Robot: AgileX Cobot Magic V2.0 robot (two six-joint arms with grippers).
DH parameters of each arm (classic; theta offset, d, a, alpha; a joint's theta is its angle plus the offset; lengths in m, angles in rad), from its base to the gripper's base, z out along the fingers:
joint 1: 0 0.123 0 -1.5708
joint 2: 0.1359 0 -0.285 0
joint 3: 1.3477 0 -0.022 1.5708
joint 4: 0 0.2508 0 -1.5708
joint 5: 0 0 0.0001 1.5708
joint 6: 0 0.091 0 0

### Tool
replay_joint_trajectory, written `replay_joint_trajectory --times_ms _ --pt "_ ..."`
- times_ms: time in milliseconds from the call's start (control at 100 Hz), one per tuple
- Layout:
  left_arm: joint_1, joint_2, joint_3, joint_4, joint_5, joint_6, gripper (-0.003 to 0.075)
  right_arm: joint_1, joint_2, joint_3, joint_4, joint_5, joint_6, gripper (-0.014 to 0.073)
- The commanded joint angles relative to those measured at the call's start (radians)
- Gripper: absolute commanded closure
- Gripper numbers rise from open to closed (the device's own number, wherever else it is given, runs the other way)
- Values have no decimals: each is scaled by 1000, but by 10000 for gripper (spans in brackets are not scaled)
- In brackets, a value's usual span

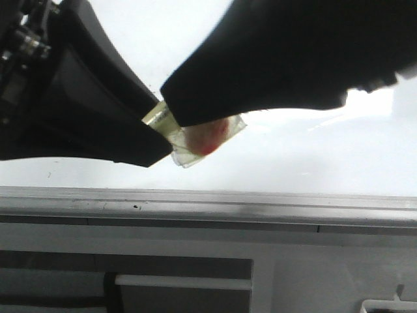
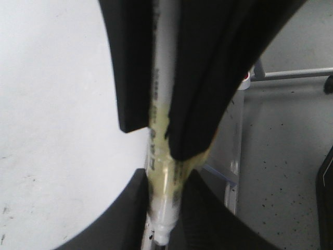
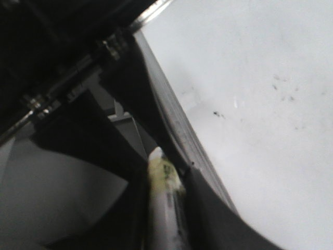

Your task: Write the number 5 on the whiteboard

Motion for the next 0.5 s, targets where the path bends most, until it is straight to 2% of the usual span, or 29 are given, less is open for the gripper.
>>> replay_joint_trajectory --times_ms 0,80,150,310,490 --pt "-8 -27 -33 -28 -113 -46 459 3 -12 -36 21 -60 6 659" --pt "-8 -37 -33 -28 -113 -93 296 1 -12 -36 14 -62 6 652" --pt "3 -64 -33 -30 -113 -145 232 -1 -12 -36 7 -62 6 652" --pt "70 -173 -26 -33 -105 -262 227 -32 -23 -36 3 -63 6 652" --pt "156 -361 30 -91 -96 -271 227 -88 -58 -41 -25 -71 6 652"
